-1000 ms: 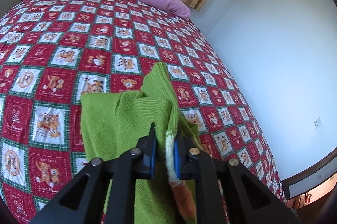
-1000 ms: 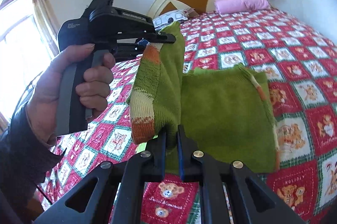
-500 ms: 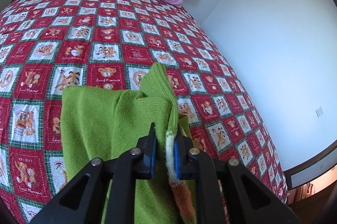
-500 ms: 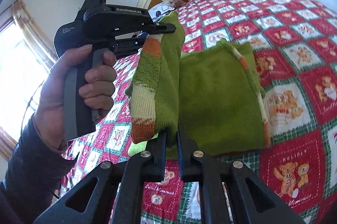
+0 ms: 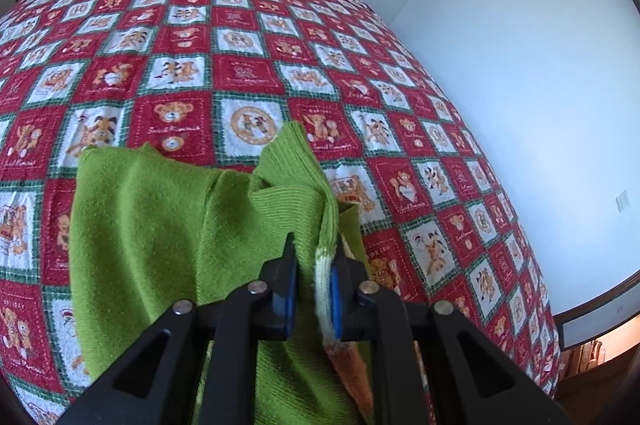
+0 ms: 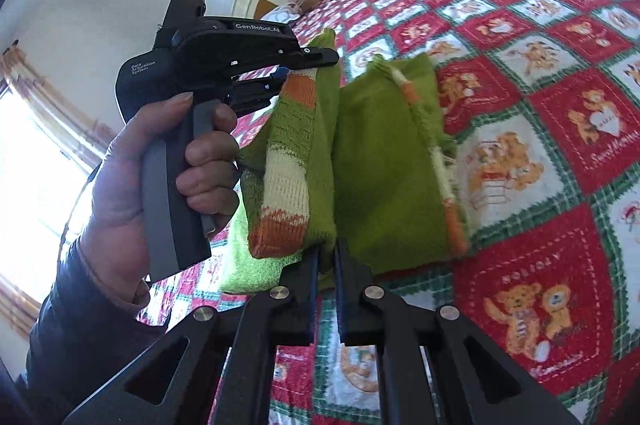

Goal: Fold small clothes

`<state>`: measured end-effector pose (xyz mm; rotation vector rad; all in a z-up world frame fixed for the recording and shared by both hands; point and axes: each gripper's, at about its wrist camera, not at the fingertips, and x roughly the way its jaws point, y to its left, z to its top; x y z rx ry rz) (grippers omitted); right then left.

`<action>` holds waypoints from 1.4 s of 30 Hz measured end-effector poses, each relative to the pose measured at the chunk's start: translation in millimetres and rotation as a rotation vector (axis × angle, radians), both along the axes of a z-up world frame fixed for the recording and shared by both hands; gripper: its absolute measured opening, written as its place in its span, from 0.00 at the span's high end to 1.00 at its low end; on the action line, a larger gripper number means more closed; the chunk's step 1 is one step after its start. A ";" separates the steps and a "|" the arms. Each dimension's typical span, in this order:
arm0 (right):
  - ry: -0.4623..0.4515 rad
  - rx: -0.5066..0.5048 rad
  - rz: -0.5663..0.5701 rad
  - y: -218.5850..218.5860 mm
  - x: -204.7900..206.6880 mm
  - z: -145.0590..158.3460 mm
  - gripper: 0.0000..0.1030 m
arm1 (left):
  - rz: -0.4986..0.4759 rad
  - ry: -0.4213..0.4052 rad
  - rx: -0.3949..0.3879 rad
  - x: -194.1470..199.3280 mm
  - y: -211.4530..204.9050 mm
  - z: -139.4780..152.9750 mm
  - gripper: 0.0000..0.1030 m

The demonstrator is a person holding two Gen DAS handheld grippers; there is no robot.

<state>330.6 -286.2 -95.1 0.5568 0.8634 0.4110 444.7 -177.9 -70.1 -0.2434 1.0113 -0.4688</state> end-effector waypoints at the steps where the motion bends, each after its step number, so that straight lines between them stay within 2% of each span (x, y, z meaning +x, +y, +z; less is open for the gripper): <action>1: 0.006 0.003 -0.008 -3.5 -0.3 -1.8 0.95 | -0.004 0.000 0.005 0.2 -3.4 -1.6 0.86; 4: 0.026 0.018 -0.043 -14.3 -1.4 -9.2 0.96 | -0.008 0.001 0.031 2.6 -13.7 -9.4 0.83; 5: 0.032 0.018 -0.054 -17.1 -2.0 -11.2 0.96 | -0.010 0.020 0.023 3.9 -15.2 -13.8 0.78; 7: 0.039 -0.007 -0.096 -26.4 -5.7 -16.1 0.98 | -0.018 0.029 0.004 1.4 -14.5 -14.3 0.75; 9: 0.042 -0.004 -0.148 -40.8 -10.7 -20.3 0.98 | -0.023 -0.024 -0.011 -9.1 -9.9 -5.0 0.70; 10: 0.042 0.016 -0.163 -47.3 -13.7 -20.4 0.98 | -0.025 -0.053 -0.002 -15.0 -7.0 0.5 0.57; 11: 0.034 -0.005 -0.187 -50.9 -16.9 -16.5 0.97 | -0.028 -0.099 0.000 -25.4 -0.2 8.4 0.44; 13: -0.017 -0.091 -0.239 -51.9 -24.3 -0.9 0.83 | -0.025 -0.186 0.023 -45.9 13.0 18.5 0.34; 15: -0.095 -0.098 -0.255 -47.9 -29.8 19.7 0.35 | -0.028 -0.252 0.062 -64.4 26.5 22.8 0.34; 16: -0.126 -0.099 -0.256 -44.8 -30.5 27.4 0.30 | -0.017 -0.283 0.083 -75.3 35.3 24.0 0.34; 18: -0.200 -0.145 -0.203 -24.0 -24.9 45.4 0.30 | 0.014 -0.333 0.118 -89.8 51.0 24.6 0.33; 19: -0.217 -0.167 -0.146 -9.9 -16.8 51.5 0.30 | 0.028 -0.355 0.134 -97.5 59.3 23.4 0.26; 20: -0.219 -0.171 -0.100 0.2 -8.5 53.9 0.30 | 0.065 -0.378 0.164 -105.6 69.4 19.9 0.20; 22: -0.182 -0.178 -0.020 18.0 16.9 50.4 0.31 | 0.114 -0.392 0.208 -114.8 81.1 9.4 0.19; 23: -0.145 -0.198 -0.002 25.9 32.1 43.4 0.46 | 0.121 -0.378 0.232 -114.8 82.9 2.3 0.19; 24: -0.108 -0.201 0.011 28.5 40.9 37.3 0.89 | 0.129 -0.360 0.250 -114.7 85.3 -3.9 0.19; 25: -0.028 -0.178 0.049 30.1 55.3 24.1 0.94 | 0.135 -0.343 0.256 -115.0 87.9 -9.2 0.19; 27: -0.008 -0.178 -0.001 19.6 58.5 18.9 0.96 | 0.144 -0.298 0.260 -112.3 92.0 -22.8 0.19; 30: -0.078 -0.206 -0.064 -5.6 37.8 35.6 0.96 | 0.143 -0.254 0.244 -113.4 97.8 -36.8 0.19; 32: -0.066 -0.234 -0.058 -11.4 29.8 33.5 0.96 | 0.126 -0.257 0.210 -121.6 100.2 -39.3 0.14; 35: 0.029 -0.343 0.004 -2.9 41.5 3.8 0.95 | 0.102 -0.275 0.220 -128.3 92.4 -45.9 0.08; 37: 0.023 -0.324 0.016 -4.0 41.3 -2.6 0.94 | 0.102 -0.255 0.217 -126.6 92.1 -53.0 0.07; 40: -0.017 -0.244 -0.014 -15.1 44.7 13.7 0.83 | 0.116 -0.226 0.149 -128.4 104.6 -59.5 0.04; 41: -0.040 -0.236 -0.035 -16.4 49.9 21.4 0.76 | 0.118 -0.225 0.135 -130.4 107.6 -61.5 0.03; 42: -0.062 -0.247 -0.060 -18.3 57.8 30.2 0.74 | 0.118 -0.223 0.119 -130.7 108.6 -63.3 0.03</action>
